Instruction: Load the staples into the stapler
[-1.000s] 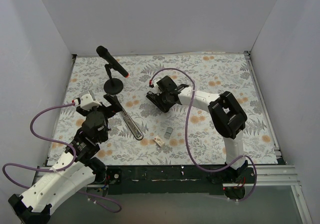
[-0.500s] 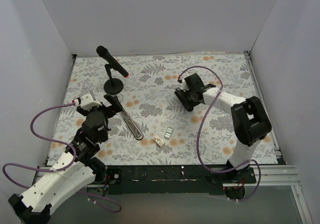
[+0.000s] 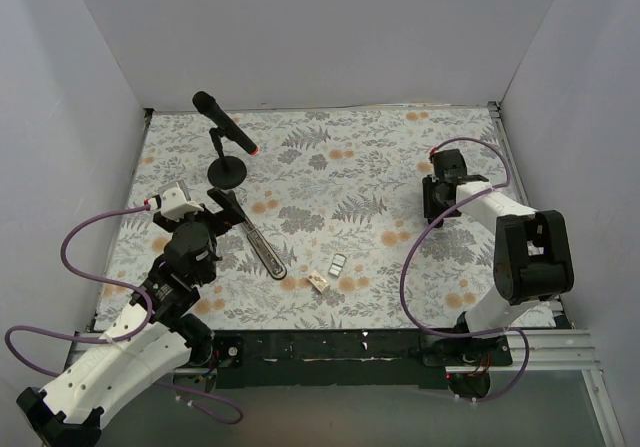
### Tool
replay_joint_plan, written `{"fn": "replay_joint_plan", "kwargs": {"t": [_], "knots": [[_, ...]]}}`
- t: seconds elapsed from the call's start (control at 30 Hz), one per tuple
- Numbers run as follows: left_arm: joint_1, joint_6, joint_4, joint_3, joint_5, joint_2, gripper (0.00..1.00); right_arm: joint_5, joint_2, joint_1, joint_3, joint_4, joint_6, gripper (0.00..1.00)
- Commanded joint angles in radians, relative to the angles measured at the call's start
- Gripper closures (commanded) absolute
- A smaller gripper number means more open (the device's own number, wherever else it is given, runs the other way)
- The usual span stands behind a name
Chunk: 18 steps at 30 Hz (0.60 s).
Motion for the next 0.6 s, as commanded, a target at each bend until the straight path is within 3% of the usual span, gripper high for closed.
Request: {"fn": "replay_joint_plan", "kwargs": {"t": [0.0, 0.17, 0.3, 0.4, 0.43, 0.57], "knots": [[0.005, -0.006, -0.019, 0.001, -0.003, -0.013, 0.02, 0.017, -0.059, 0.022, 0.049, -0.042, 0.024, 0.46], [0.010, -0.012, -0.022, 0.006, 0.003, -0.021, 0.02, 0.011, -0.180, 0.120, 0.105, -0.128, -0.008, 0.42], [0.014, -0.020, -0.029, 0.009, 0.006, -0.033, 0.02, -0.017, -0.246, 0.311, 0.122, -0.117, -0.054, 0.42], [0.019, -0.023, -0.032, 0.009, 0.007, -0.045, 0.02, -0.158, -0.284, 0.413, 0.092, -0.050, -0.123, 0.40], [0.020, -0.023, -0.030, 0.009, 0.007, -0.047, 0.02, -0.275, -0.280, 0.427, 0.101, -0.065, -0.128, 0.40], [0.025, -0.029, -0.039, 0.009, 0.006, -0.057, 0.02, -0.319, -0.220, 0.527, 0.145, -0.120, -0.171, 0.39]]}}
